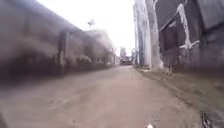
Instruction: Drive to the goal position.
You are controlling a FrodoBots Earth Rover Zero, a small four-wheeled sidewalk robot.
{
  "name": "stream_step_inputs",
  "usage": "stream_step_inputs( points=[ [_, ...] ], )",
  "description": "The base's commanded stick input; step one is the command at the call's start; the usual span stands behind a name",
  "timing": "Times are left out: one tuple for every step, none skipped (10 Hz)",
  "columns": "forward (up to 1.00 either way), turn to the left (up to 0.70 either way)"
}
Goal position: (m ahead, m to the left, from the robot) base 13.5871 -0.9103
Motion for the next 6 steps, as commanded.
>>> stream_step_inputs(
  points=[
    [1.00,0.00],
    [1.00,-0.08],
    [1.00,-0.27],
    [1.00,-0.27],
    [1.00,-0.27],
    [1.00,-0.27]
  ],
)
